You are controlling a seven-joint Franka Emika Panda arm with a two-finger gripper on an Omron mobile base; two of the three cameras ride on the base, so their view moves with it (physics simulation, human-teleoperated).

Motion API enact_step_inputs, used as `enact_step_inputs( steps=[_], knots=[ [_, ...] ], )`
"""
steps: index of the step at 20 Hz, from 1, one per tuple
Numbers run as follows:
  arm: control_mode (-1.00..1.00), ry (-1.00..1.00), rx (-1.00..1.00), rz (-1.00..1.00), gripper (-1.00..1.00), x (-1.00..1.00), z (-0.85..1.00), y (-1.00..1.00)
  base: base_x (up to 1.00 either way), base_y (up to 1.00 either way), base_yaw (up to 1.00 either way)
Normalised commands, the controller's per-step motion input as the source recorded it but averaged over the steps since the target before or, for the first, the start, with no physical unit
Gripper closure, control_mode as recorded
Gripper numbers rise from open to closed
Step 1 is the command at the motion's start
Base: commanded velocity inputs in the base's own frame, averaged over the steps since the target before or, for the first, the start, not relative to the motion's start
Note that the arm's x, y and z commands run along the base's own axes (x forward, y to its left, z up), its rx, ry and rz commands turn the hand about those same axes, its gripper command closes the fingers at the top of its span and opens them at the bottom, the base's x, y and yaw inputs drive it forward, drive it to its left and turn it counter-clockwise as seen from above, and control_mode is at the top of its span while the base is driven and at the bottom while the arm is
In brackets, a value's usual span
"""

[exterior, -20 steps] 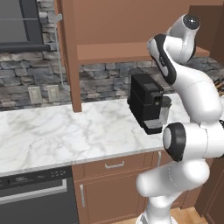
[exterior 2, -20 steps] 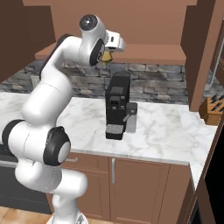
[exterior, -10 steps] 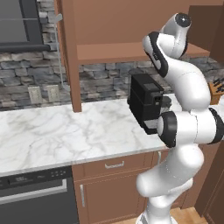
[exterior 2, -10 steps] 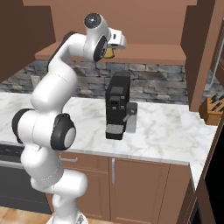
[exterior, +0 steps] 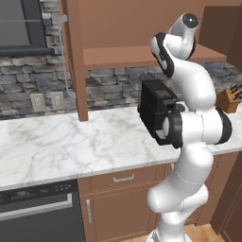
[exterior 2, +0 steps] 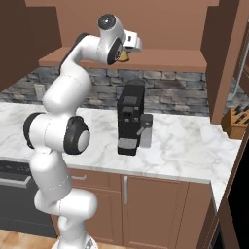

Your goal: Pick up the sponge and bar soap from the sink, and place them back in the cabinet, and close the cabinet doors.

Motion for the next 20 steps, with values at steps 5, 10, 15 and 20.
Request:
enact_step_inputs(
  steps=[5, 10, 15, 20],
  knots=[
    [-1.00, -0.02, 0.00, 0.01, 1.00, 0.35, -0.03, 0.00, 0.00, 0.00, 0.00],
    [-1.00, -0.03, 0.00, 0.01, 1.00, 0.29, -0.07, 0.00, 0.00, 0.00, 0.00],
    [-1.00, -0.01, 0.00, 0.02, 1.00, 0.21, -0.14, 0.00, 0.00, 0.00, 0.00],
    [-1.00, -0.02, 0.00, 0.02, 1.00, 0.13, -0.17, 0.00, 0.00, 0.00, 0.00]
  ],
)
